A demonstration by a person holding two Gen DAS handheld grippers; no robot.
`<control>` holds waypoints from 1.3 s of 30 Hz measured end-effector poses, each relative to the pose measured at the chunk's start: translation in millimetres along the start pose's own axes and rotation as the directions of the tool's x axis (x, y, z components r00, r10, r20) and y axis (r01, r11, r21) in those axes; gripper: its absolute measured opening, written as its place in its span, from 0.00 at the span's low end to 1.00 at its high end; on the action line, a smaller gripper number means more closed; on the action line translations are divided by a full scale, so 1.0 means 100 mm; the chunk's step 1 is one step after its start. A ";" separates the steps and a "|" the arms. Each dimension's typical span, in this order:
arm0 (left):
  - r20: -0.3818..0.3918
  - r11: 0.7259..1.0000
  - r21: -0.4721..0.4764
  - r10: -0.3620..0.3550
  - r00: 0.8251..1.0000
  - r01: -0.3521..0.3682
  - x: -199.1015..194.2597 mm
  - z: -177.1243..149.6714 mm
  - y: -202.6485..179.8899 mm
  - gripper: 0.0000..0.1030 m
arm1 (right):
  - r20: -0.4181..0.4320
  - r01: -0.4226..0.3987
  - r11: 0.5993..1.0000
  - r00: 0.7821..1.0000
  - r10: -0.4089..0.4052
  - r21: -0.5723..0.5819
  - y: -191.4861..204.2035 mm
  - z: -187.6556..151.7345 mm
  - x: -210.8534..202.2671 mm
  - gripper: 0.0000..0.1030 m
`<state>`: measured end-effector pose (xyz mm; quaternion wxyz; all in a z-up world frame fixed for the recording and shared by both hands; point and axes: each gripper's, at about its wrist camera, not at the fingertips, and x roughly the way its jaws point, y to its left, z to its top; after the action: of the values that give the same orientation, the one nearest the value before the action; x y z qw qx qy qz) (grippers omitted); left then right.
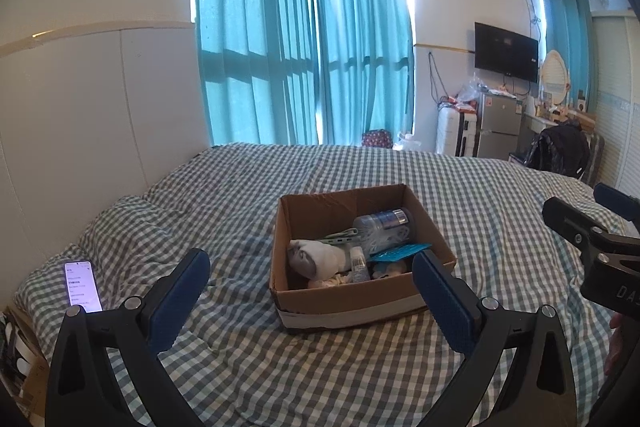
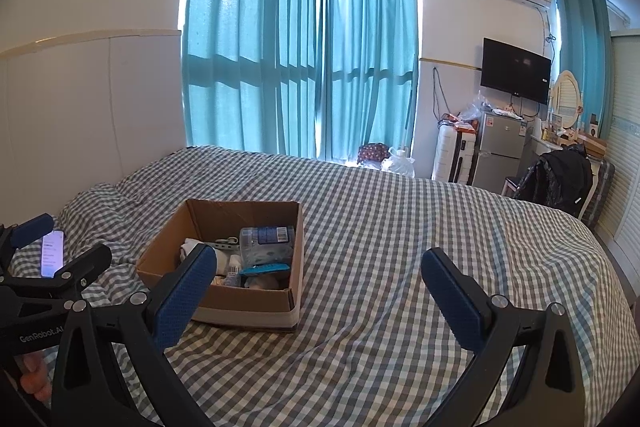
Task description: Organize objects
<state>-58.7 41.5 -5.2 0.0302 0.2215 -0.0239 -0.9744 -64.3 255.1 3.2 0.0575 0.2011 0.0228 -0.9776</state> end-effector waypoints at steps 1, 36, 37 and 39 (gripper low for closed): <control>0.010 1.000 -0.003 -0.004 1.000 0.004 -0.02 0.00 0.01 1.00 | -0.004 0.000 1.000 1.000 0.000 0.002 0.00 0.00 0.01 1.00; -0.014 0.999 -0.040 -0.001 1.000 0.001 0.00 0.00 0.12 1.00 | -0.021 -0.010 1.000 1.000 0.010 0.009 0.03 -0.02 0.03 1.00; -0.015 0.999 -0.044 0.001 1.000 -0.002 0.01 -0.01 0.13 1.00 | -0.021 -0.015 1.000 1.000 0.015 0.013 0.02 -0.02 0.03 1.00; -0.017 0.999 -0.049 0.000 1.000 -0.001 0.01 -0.01 0.14 1.00 | -0.026 -0.018 1.000 0.999 0.019 0.019 0.02 -0.02 0.04 1.00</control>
<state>-58.6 27.1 -5.4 0.0361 0.2290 0.0000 -0.9728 -66.8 252.6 -0.2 0.0644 0.2144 0.0122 -0.9745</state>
